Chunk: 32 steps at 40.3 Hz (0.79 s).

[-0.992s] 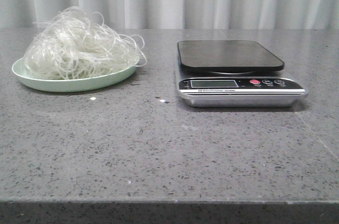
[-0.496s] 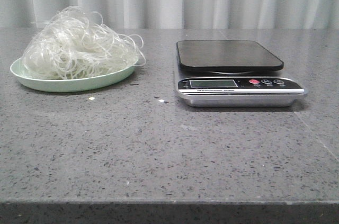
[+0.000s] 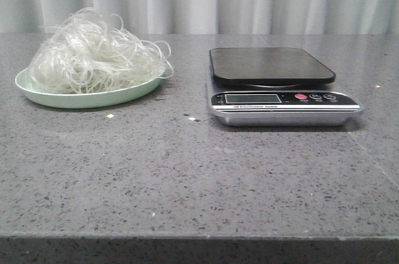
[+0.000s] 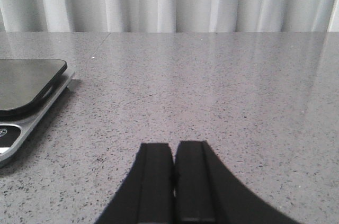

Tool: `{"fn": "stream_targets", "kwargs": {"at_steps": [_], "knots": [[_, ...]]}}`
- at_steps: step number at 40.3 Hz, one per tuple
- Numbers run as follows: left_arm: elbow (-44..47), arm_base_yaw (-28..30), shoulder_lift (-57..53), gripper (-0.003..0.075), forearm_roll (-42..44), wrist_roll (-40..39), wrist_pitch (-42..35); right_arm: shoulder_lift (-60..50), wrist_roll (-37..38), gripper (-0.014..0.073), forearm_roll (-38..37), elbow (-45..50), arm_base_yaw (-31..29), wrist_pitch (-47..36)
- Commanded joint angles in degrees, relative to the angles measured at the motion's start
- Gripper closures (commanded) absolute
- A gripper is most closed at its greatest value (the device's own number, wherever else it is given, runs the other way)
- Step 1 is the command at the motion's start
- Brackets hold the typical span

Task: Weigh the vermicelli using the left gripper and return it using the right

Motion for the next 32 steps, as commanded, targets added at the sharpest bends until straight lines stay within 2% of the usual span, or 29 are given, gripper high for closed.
{"fn": "stream_targets", "kwargs": {"at_steps": [1, 6, 10, 15, 20, 25, 28, 32], "knots": [[-7.9, 0.0, 7.8, 0.0582, -3.2, -0.3, 6.8, -0.8, 0.0, 0.0442, -0.3, -0.4, 0.0, -4.3], [-13.1, 0.0, 15.8, 0.0582, -8.9, -0.3, 15.7, -0.8, 0.0, 0.0442, -0.3, -0.4, 0.0, -4.3], [-14.6, -1.5, 21.6, 0.0575, -10.7, 0.1, 19.5, -0.8, 0.0, 0.0442, -0.3, -0.4, 0.0, -4.3], [-14.9, -5.6, 27.1, 0.0513, -11.5, 0.2, 22.3, -0.8, 0.0, 0.0442, -0.3, -0.4, 0.0, -4.3], [-14.9, -11.0, 32.6, 0.0407, -11.5, 3.2, 24.2, -0.8, 0.0, 0.0442, -0.3, -0.4, 0.0, -4.3], [-14.9, -15.8, 37.4, 0.0225, -11.5, 3.5, 24.0, -0.8, 0.0, 0.0442, -0.3, -0.4, 0.0, -4.3], [-14.9, -17.4, 40.3, 0.0122, -11.5, 3.5, 24.0, -0.8, 0.0, 0.0442, -0.3, -0.4, 0.0, -4.3], [-15.4, -18.2, 43.6, 0.0038, -11.5, 3.5, 24.6, -0.8, 0.0, 0.0442, -0.3, -0.4, 0.0, -4.3]]}}
